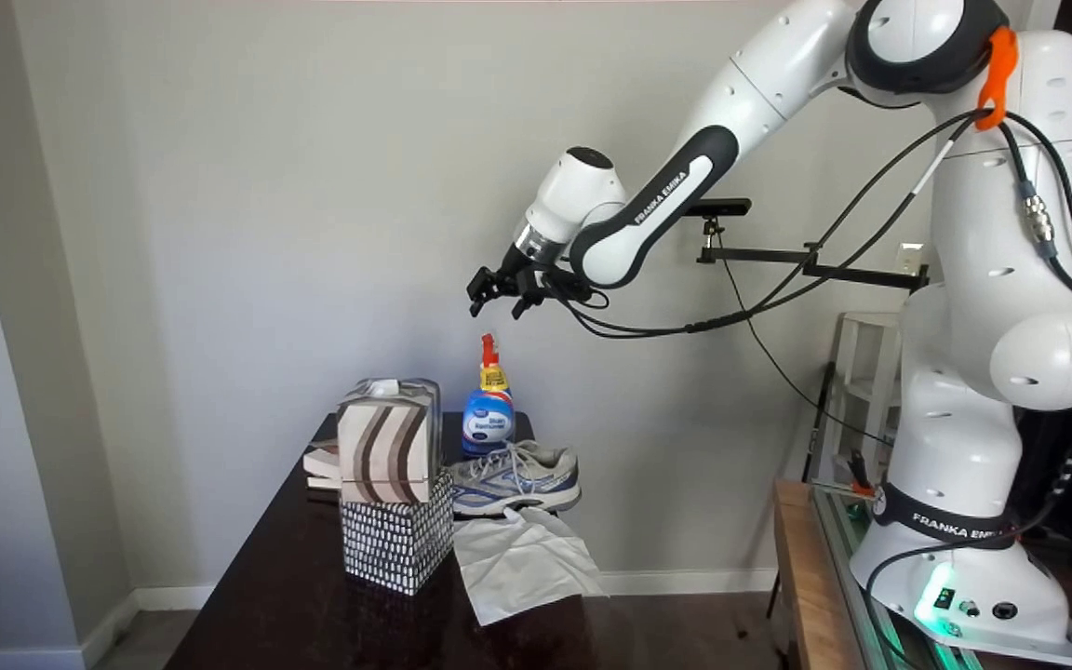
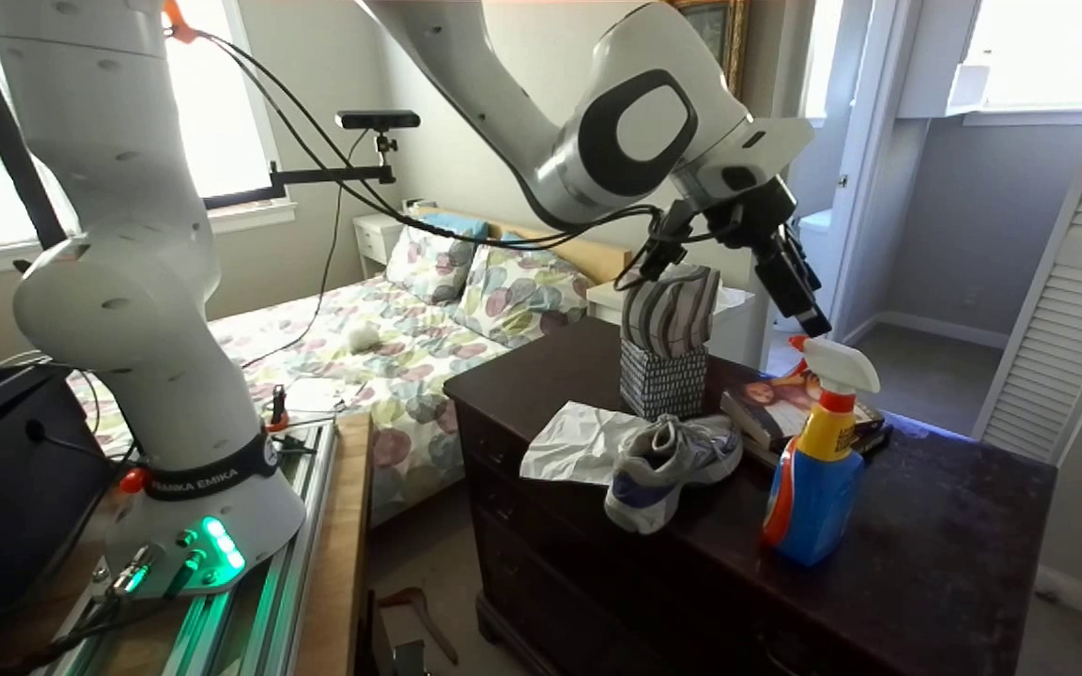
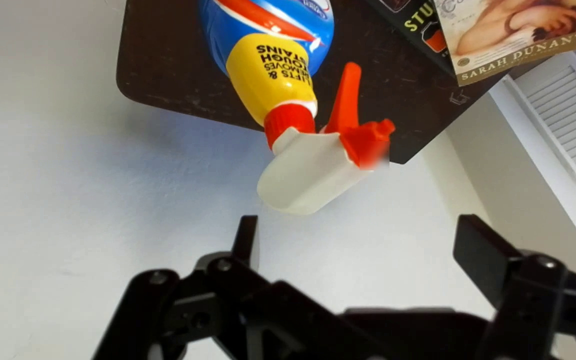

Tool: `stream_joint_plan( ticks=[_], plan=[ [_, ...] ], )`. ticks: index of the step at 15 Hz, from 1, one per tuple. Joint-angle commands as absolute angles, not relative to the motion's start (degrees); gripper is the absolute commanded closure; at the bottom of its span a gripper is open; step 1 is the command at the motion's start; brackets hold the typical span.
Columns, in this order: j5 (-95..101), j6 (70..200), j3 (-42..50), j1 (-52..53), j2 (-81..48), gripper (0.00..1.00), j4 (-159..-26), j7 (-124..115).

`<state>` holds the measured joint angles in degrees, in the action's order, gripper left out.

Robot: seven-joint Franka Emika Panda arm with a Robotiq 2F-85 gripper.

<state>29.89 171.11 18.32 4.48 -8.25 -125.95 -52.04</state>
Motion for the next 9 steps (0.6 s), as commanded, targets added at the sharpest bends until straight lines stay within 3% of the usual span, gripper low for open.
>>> stream_joint_plan(
  ticks=[1,4,9],
  plan=[
    [45.7,176.1,28.5,11.5,-6.0,0.0,-128.1,-65.7],
    [59.5,175.9,34.8,16.3,-5.7,0.0,-126.9,-77.8],
    [79.2,174.0,36.1,19.8,-2.6,0.0,-129.8,-93.5]
  ],
)
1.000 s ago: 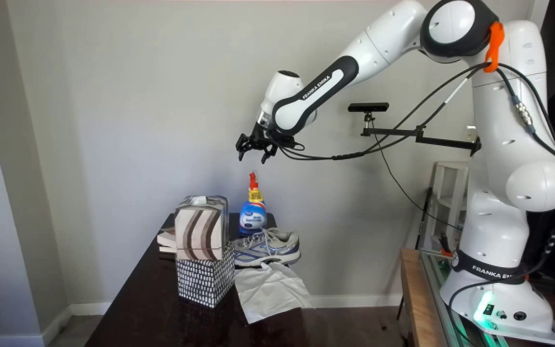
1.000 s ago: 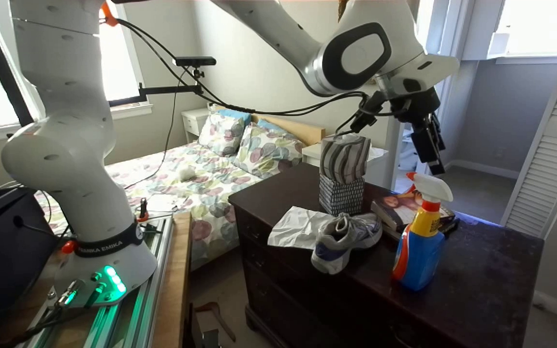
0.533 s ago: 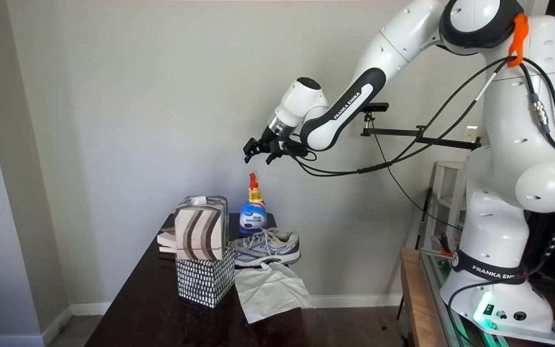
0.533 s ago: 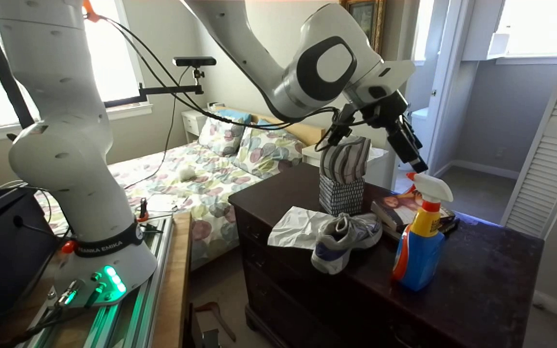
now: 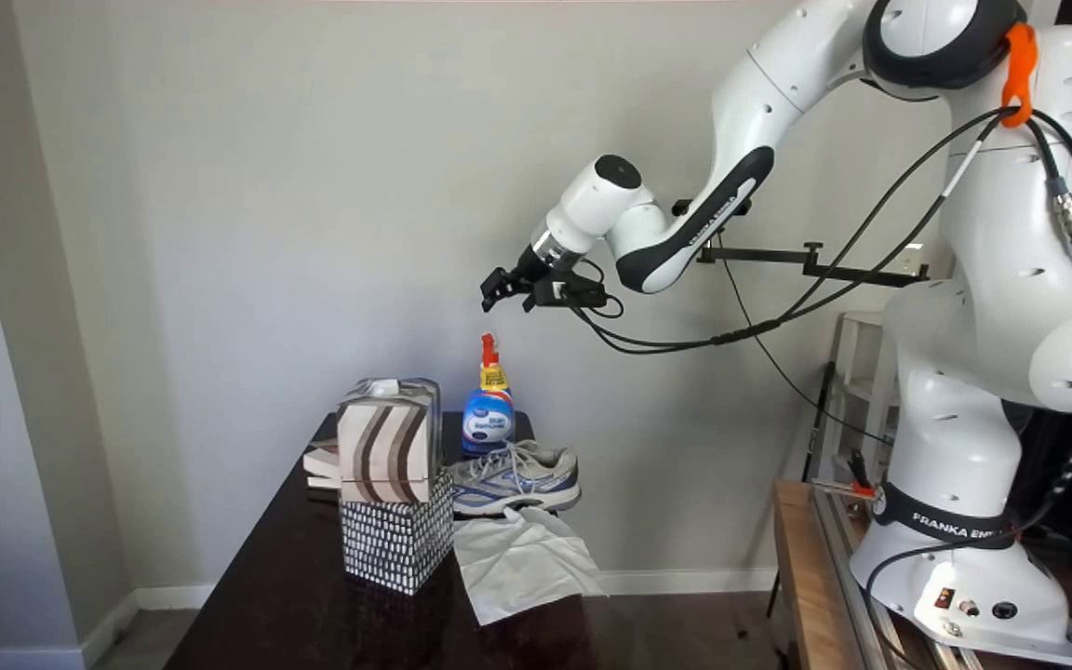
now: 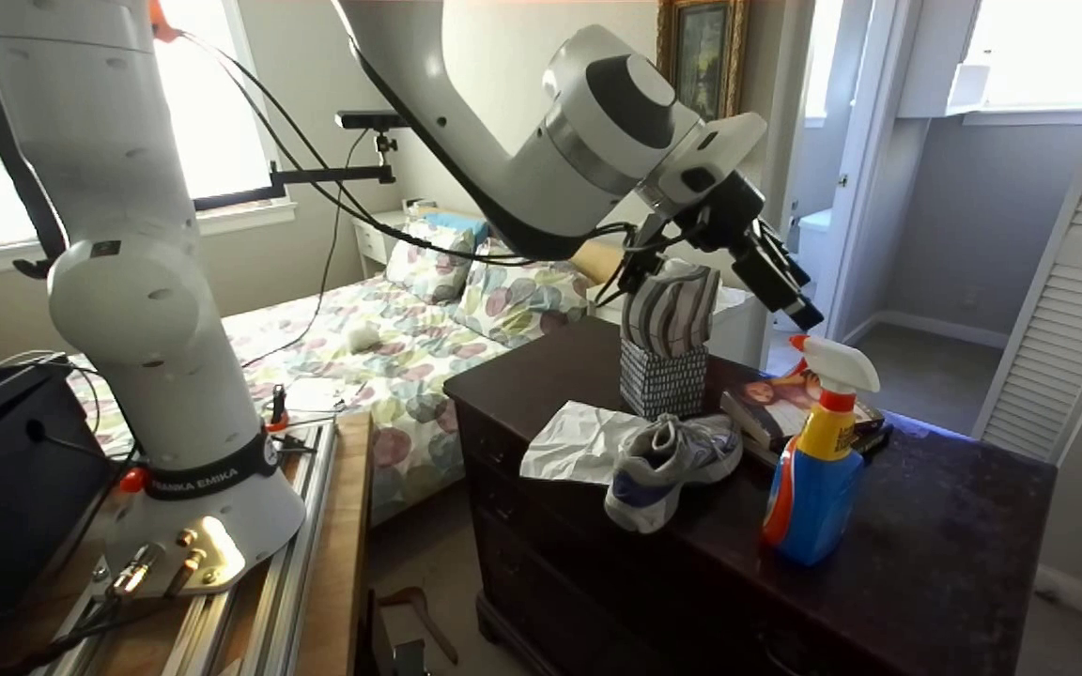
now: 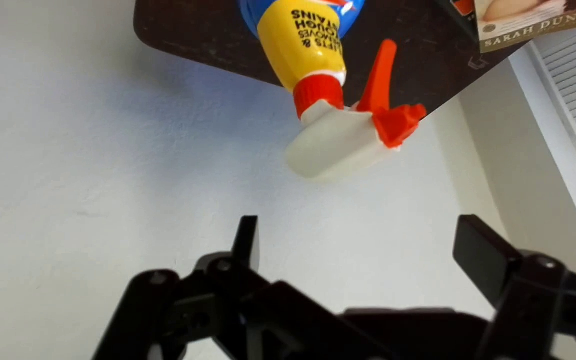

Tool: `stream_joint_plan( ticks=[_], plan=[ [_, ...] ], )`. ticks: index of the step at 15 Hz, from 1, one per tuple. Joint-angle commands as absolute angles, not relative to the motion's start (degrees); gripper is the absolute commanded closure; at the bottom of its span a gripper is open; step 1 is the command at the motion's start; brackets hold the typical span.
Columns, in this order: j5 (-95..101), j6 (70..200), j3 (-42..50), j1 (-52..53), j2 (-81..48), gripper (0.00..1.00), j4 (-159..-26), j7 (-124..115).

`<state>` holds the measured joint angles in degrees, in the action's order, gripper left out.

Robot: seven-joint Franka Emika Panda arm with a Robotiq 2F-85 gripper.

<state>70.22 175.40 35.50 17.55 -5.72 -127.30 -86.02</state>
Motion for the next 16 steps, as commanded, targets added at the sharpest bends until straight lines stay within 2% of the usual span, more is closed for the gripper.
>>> stream_joint_plan(
  ticks=[1,16],
  plan=[
    [82.4,174.1,35.9,20.1,-2.3,0.0,-130.3,-96.0],
    [131.3,174.4,34.6,19.2,-2.4,0.0,-131.4,-133.7]
  ],
)
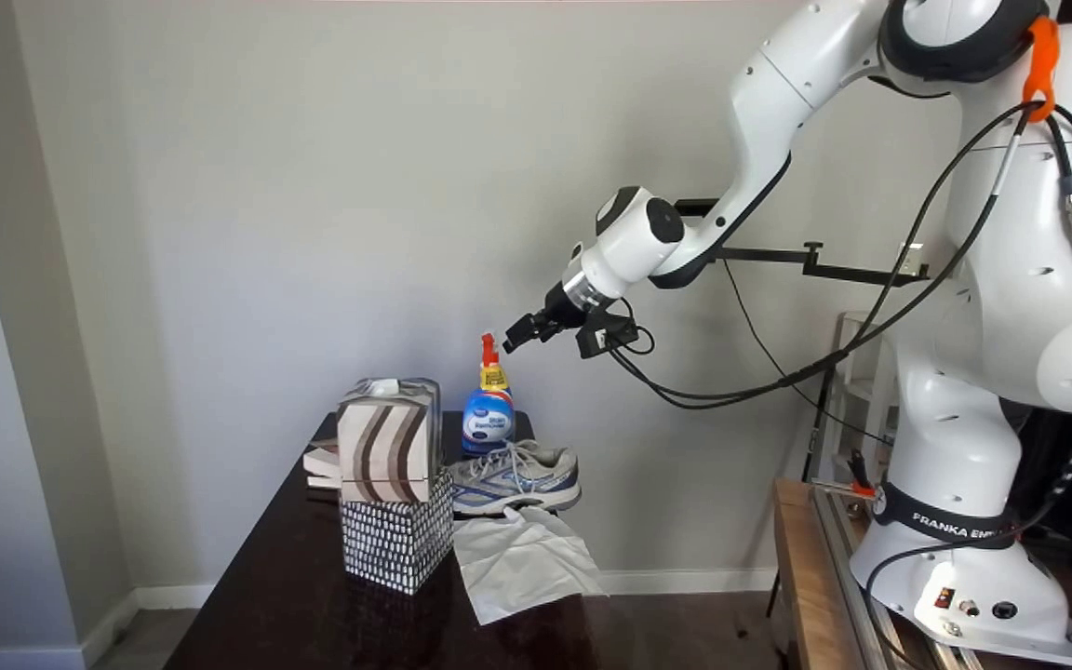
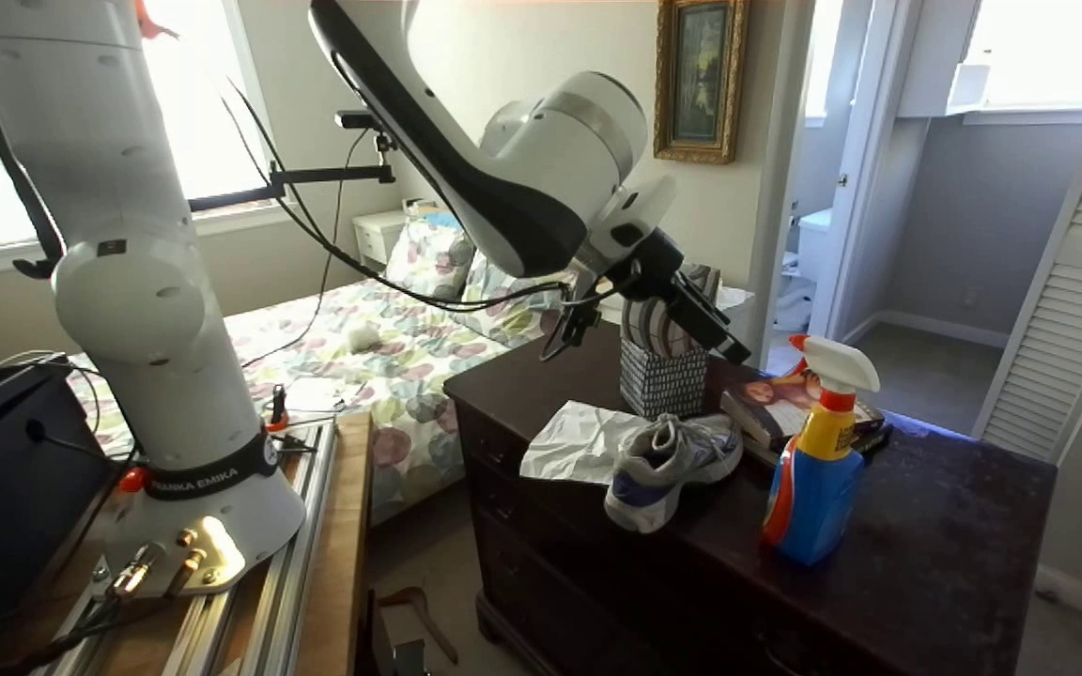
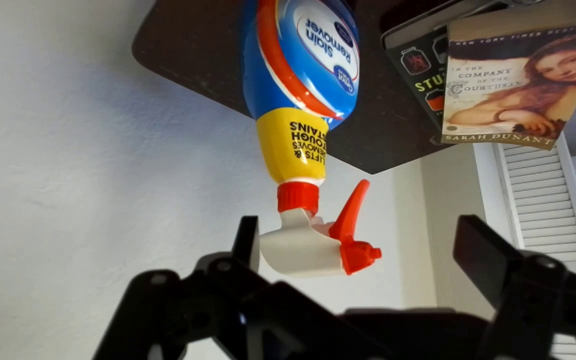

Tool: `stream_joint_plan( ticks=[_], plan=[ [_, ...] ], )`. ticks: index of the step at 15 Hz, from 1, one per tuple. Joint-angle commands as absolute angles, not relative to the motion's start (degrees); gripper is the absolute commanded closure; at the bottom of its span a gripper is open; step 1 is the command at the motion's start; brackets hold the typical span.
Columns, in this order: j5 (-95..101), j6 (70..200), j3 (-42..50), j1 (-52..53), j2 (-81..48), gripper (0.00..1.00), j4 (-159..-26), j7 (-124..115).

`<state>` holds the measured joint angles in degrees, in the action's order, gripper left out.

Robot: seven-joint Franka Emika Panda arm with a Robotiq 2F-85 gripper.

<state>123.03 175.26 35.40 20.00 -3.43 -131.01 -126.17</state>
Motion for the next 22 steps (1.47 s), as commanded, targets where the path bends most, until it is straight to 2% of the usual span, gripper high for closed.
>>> stream_joint_plan(
  ticks=[1,7,8,13,22],
  plan=[
    [134.0,174.6,34.5,19.0,-2.7,0.0,-131.1,-136.3],
    [145.5,177.5,34.2,16.3,-6.1,0.0,-126.7,-151.0],
    [141.9,175.6,35.2,17.6,-4.1,0.0,-129.3,-145.6],
    [143.2,175.8,35.0,17.0,-5.3,0.0,-128.1,-148.2],
    [143.9,174.5,27.7,14.9,-10.3,0.0,-122.9,-149.6]
  ],
)
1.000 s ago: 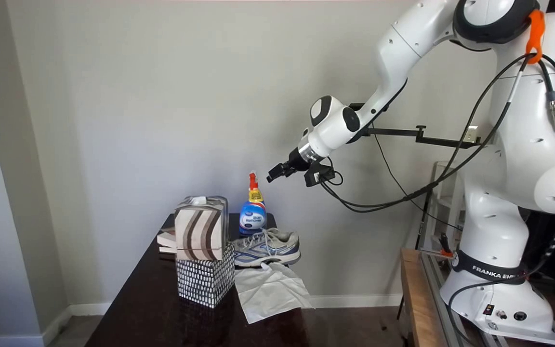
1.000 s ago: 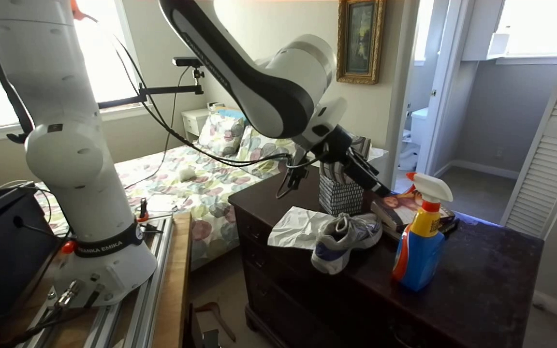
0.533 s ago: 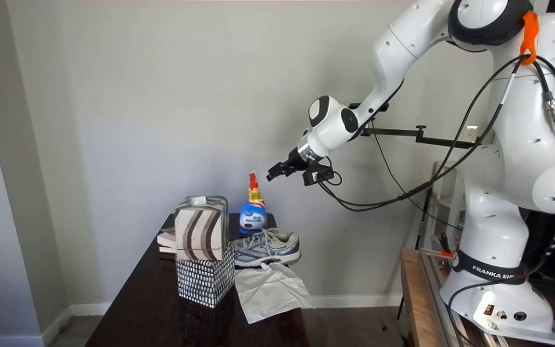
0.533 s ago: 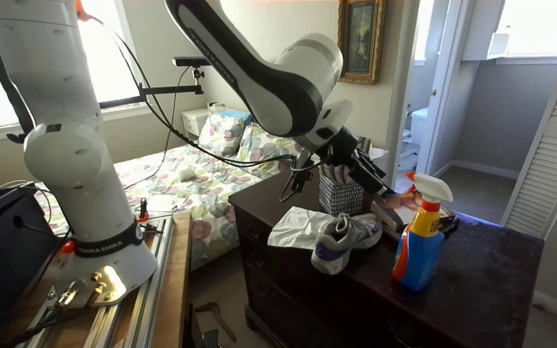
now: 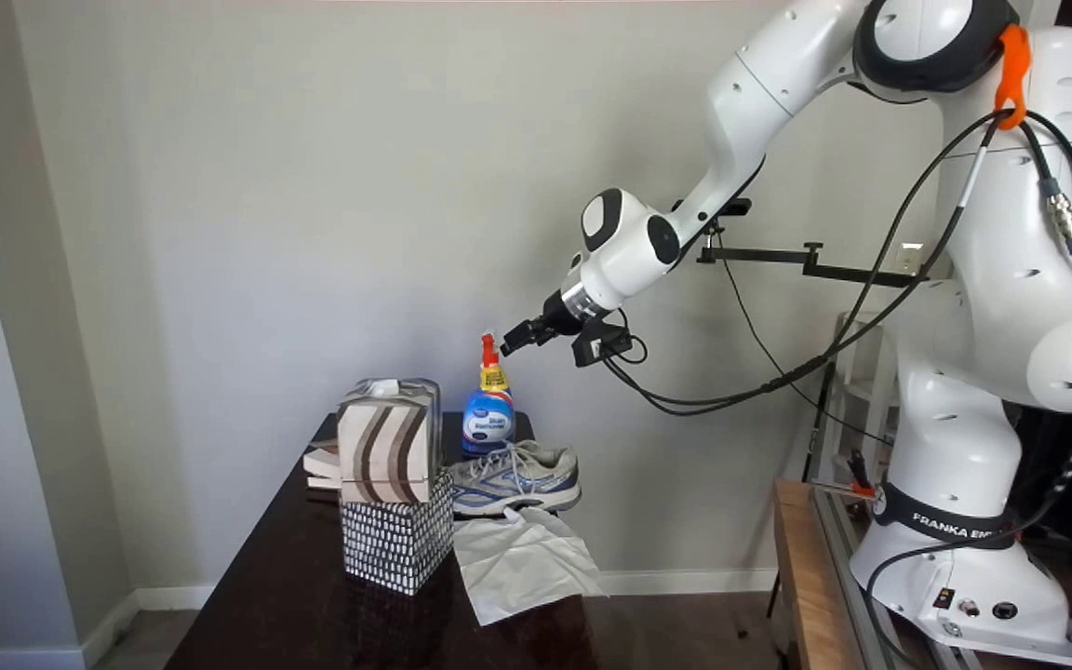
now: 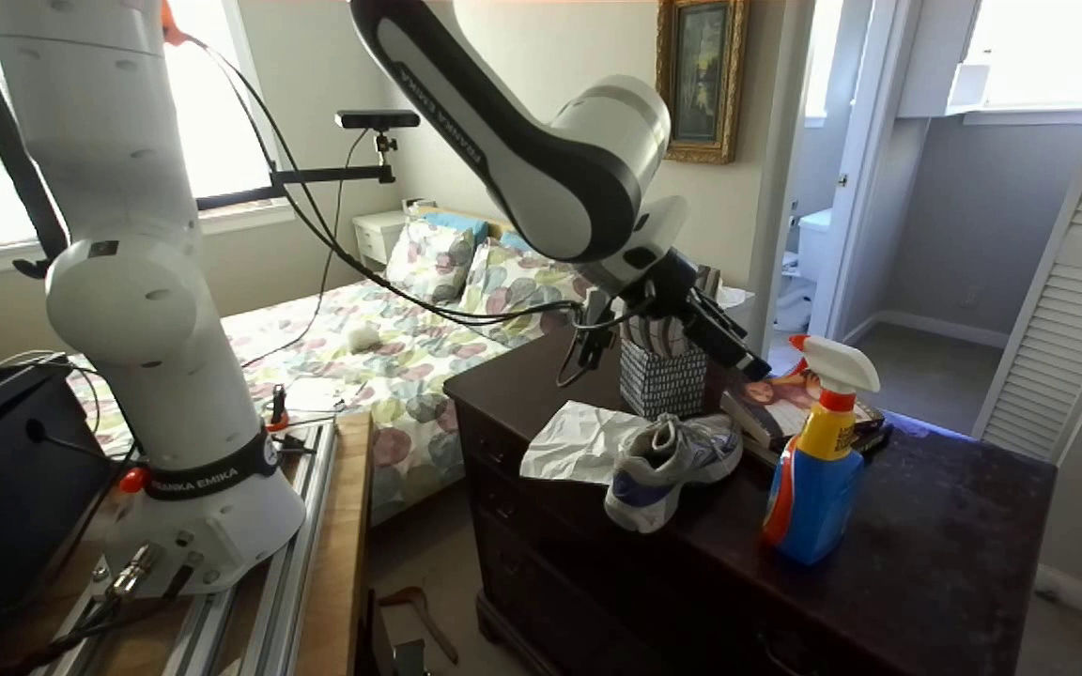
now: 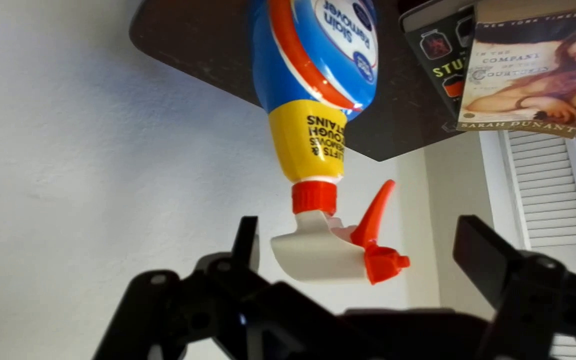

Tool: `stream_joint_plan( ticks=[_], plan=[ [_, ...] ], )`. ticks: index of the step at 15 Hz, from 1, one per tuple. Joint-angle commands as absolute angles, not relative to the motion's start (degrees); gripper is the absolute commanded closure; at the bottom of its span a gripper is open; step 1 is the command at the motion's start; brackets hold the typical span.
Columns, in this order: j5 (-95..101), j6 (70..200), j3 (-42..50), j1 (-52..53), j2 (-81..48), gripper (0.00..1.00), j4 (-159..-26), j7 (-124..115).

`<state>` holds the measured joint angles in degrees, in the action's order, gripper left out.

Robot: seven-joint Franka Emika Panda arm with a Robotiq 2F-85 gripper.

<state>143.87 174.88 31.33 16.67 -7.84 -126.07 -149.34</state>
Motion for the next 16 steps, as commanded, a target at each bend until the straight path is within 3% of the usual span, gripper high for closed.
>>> stream_joint_plan(
  ticks=[1,16],
  plan=[
    [143.9,174.0,26.3,14.2,-11.1,0.0,-122.1,-149.4],
    [143.8,169.0,19.4,5.5,-16.5,0.0,-118.9,-149.5]
  ],
)
